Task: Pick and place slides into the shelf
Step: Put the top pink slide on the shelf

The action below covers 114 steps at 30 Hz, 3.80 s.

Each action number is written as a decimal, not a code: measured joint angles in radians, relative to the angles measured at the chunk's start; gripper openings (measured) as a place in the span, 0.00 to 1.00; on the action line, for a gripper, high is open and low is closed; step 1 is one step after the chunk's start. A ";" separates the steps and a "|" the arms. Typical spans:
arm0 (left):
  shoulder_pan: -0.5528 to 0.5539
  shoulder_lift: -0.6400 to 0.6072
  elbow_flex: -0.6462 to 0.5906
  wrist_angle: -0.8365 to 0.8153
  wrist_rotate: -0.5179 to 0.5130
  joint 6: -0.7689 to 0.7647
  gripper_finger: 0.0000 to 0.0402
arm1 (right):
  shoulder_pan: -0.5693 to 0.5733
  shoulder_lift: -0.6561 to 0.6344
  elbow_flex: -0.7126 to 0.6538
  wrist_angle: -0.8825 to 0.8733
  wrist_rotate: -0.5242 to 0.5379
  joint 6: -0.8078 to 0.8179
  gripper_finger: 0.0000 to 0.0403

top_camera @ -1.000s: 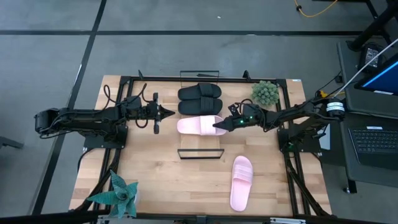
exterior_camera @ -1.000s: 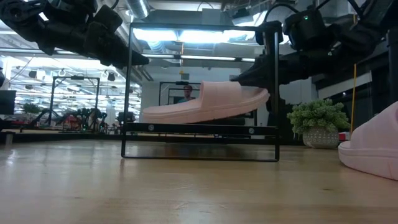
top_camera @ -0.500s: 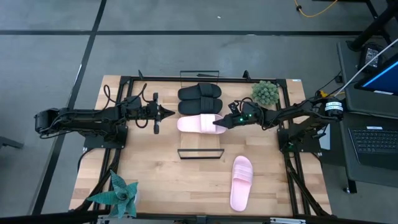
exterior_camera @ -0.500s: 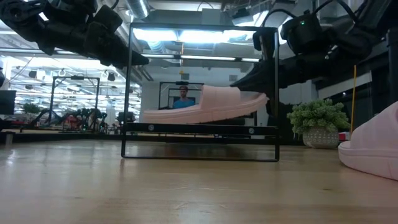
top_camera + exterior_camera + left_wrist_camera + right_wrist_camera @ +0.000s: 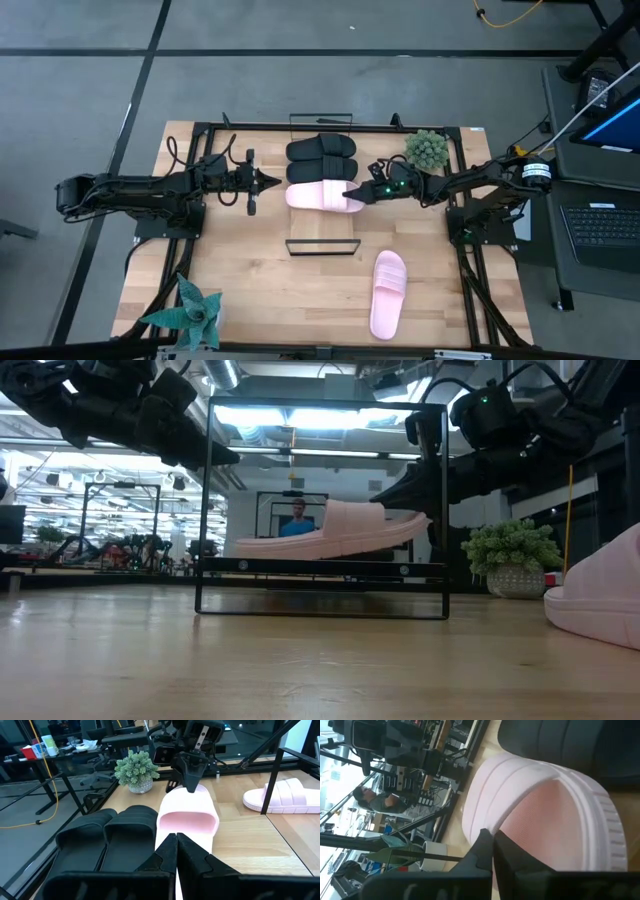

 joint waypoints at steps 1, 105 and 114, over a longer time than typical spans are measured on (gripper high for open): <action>0.000 0.000 0.000 0.000 0.000 0.000 0.00 | 0.000 0.000 0.000 0.000 0.001 0.000 0.00; 0.000 0.000 0.000 0.000 0.001 -0.002 0.00 | 0.011 0.000 -0.001 -0.056 0.092 -0.213 0.21; 0.000 0.000 0.000 0.000 0.001 -0.002 0.00 | 0.011 0.000 -0.001 -0.064 0.089 -0.239 0.22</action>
